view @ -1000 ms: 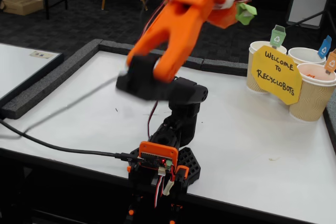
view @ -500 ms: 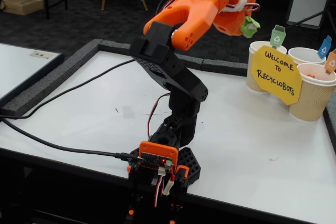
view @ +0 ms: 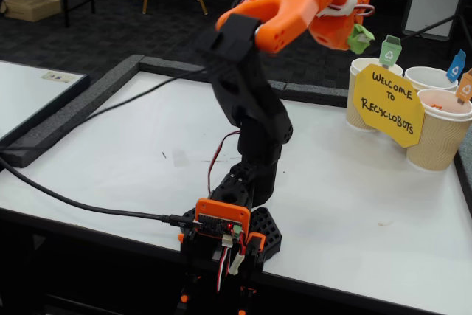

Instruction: Sort rubbish by color.

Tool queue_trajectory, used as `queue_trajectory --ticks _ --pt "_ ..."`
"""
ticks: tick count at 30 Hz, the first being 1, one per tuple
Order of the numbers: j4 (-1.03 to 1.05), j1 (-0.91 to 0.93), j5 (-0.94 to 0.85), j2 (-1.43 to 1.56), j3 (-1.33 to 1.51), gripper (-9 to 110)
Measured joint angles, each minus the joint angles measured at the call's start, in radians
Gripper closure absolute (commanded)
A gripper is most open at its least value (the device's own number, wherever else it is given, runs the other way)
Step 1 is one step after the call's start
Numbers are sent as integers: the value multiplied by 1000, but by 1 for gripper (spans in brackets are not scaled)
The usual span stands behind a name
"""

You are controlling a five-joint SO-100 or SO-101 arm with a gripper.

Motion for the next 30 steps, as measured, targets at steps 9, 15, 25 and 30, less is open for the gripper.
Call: queue_trajectory --ticks 9,15,25,30 --pt "-75 12 -2 -299 -244 101" --pt "-97 25 -2 -459 -379 101" --pt "-101 69 -3 -577 -495 97" --pt "-101 72 -3 -577 -495 94"
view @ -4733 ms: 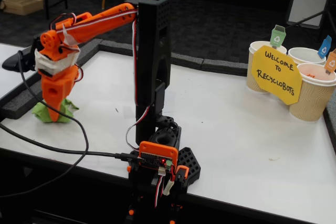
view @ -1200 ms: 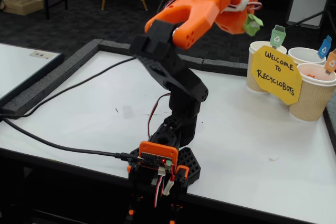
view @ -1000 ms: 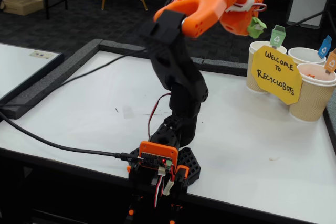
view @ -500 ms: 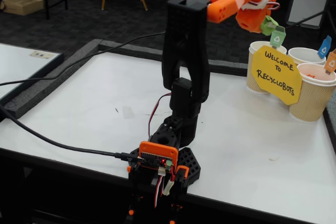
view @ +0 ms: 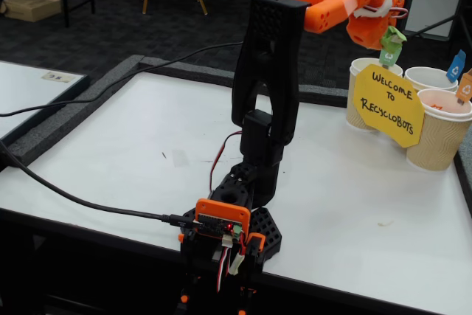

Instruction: Sort rubbish by color.

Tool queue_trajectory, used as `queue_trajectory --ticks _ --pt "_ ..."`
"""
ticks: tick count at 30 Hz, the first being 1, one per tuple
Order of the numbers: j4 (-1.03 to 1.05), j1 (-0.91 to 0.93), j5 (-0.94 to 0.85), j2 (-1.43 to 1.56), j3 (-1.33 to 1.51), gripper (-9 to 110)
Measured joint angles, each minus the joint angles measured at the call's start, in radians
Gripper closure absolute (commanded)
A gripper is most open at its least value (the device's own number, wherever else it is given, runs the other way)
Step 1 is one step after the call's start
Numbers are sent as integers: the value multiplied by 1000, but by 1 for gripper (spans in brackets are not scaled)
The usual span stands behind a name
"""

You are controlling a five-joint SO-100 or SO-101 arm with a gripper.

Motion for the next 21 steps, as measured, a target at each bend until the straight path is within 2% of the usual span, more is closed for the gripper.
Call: queue_trajectory --ticks 21 --pt "66 0 0 0 0 84"
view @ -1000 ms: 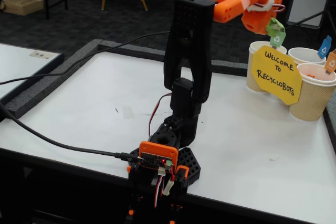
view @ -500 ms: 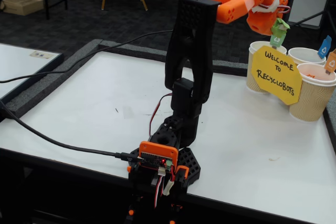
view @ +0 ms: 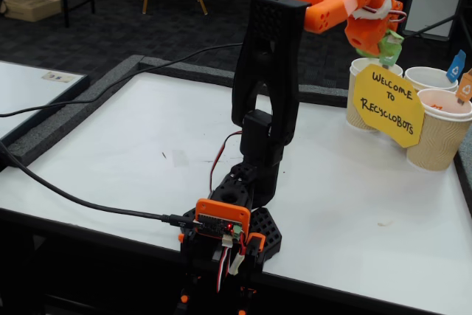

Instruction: Sort rubbish by color.

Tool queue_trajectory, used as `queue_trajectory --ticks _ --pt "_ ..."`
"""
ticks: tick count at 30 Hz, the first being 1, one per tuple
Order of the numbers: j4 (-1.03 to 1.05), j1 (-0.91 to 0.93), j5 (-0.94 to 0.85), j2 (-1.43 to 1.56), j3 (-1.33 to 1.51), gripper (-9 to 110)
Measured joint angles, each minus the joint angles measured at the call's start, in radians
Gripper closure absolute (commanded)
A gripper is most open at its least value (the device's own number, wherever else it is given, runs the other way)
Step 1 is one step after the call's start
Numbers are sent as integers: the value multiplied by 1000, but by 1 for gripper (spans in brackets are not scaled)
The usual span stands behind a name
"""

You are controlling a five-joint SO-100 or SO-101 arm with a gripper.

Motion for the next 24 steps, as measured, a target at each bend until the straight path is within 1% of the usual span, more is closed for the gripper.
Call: queue_trajectory --ticks 9,14,17,21,24 --pt "2 0 0 0 0 84" --pt "52 -3 0 31 0 87" --pt "141 -37 0 115 0 88" --pt "314 -147 0 296 14 89" --pt "357 -216 0 483 127 90"
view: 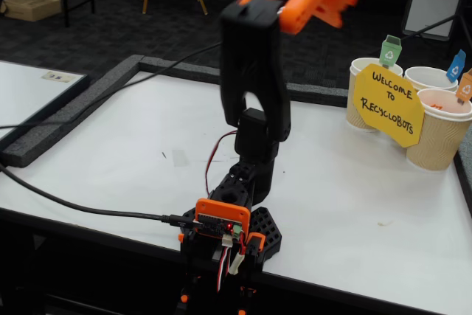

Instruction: Sort rubbish by color.

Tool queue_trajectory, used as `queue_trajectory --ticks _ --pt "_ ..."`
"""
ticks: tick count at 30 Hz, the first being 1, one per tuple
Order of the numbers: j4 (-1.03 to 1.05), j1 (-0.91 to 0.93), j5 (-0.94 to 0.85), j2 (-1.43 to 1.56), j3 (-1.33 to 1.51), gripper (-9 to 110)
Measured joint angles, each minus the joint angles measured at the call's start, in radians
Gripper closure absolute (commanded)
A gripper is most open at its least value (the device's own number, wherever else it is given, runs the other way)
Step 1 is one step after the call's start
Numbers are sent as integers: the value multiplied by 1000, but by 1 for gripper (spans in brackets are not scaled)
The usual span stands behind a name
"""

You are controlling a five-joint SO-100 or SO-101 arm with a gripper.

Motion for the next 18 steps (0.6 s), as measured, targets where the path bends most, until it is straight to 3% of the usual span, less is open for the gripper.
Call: queue_trajectory --ticks 10,18 --pt "-11 -130 -2 634 453 91" --pt "77 -259 -2 882 515 91"
